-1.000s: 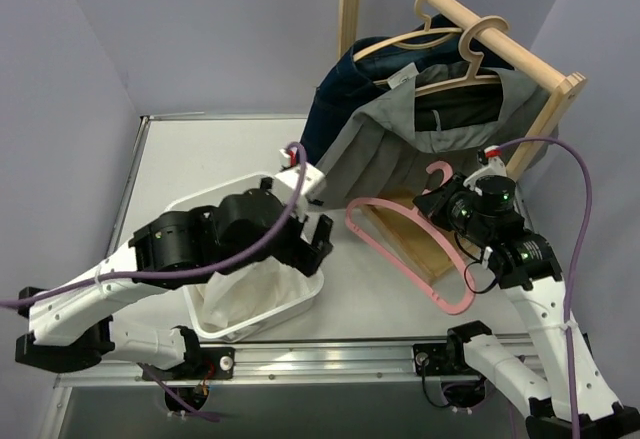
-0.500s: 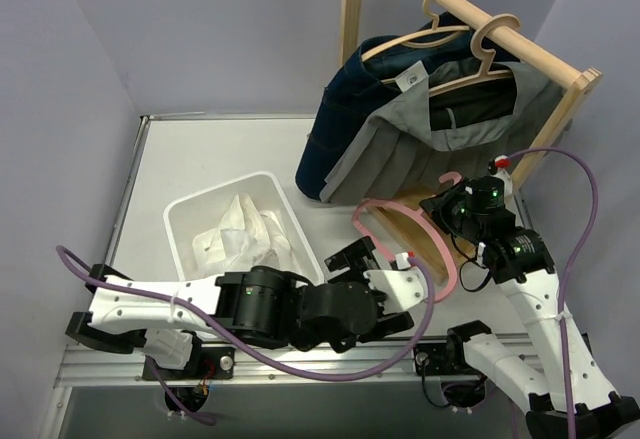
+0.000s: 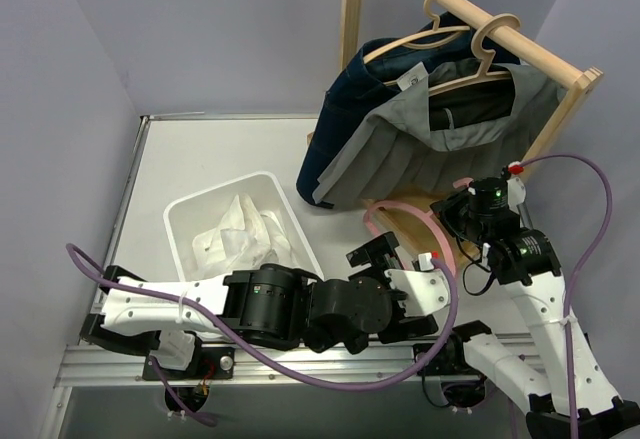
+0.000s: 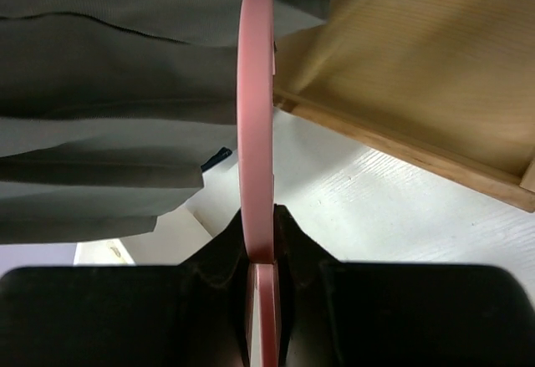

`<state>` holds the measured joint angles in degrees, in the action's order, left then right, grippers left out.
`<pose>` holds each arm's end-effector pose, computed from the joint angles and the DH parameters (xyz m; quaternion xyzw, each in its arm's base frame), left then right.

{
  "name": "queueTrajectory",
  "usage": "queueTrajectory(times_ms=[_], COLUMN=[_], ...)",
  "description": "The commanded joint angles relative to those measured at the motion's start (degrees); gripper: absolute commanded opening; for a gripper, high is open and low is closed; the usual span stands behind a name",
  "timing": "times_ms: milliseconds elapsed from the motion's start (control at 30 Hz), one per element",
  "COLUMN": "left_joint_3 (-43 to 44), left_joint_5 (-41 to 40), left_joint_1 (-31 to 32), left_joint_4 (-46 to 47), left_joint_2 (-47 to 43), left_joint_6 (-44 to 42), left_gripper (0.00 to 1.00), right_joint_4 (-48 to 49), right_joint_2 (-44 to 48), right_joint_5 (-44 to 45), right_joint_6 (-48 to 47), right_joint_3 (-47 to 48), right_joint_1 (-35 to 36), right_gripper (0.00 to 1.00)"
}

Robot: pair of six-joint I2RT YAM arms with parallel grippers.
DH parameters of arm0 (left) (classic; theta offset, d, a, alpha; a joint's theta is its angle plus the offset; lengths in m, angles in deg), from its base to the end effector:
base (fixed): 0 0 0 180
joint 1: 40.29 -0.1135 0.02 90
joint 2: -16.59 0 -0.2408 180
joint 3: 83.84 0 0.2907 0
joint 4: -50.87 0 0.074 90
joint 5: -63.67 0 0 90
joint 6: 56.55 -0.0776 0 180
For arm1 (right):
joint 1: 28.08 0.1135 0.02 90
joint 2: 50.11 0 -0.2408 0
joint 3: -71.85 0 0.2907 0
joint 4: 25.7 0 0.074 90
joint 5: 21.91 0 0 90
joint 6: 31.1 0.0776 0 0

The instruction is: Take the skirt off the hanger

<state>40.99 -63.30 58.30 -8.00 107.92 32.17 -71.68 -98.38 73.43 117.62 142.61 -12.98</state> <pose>-0.0122 -0.3935 0.4564 0.5043 0.6456 -0.2036 0.5361 0.2597 0.0626 0.3441 0.3341 0.7660 0.2978 0.4614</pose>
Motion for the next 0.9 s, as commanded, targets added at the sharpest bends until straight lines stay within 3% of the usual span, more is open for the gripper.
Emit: queueTrajectory(times_ms=[0, 433, 567, 867], left_joint_3=[3.3, 11.4, 15.7, 26.5], left_joint_5=[1.0, 2.3, -3.6, -2.1], left_joint_1=[0.3, 0.0, -1.4, -4.9], left_joint_4=[1.2, -2.3, -6.1, -13.7], left_joint_2=[2.1, 10.4, 13.8, 21.6], left_joint_6=[-1.9, -2.2, 0.6, 4.1], left_gripper=[0.94, 0.94, 0.94, 0.94], right_joint_4=[-1.7, -3.3, -3.8, -4.3], right_joint_2=[-0.2, 0.7, 2.0, 4.0], right_joint_5=[4.2, 5.1, 5.1, 4.0], right_joint_6=[0.6, 0.6, 1.0, 1.7], right_joint_3=[2.9, 3.6, 3.5, 3.0], right_joint_1=[0.4, 0.6, 0.8, 0.8], right_gripper=[0.0, 0.0, 0.0, 0.0])
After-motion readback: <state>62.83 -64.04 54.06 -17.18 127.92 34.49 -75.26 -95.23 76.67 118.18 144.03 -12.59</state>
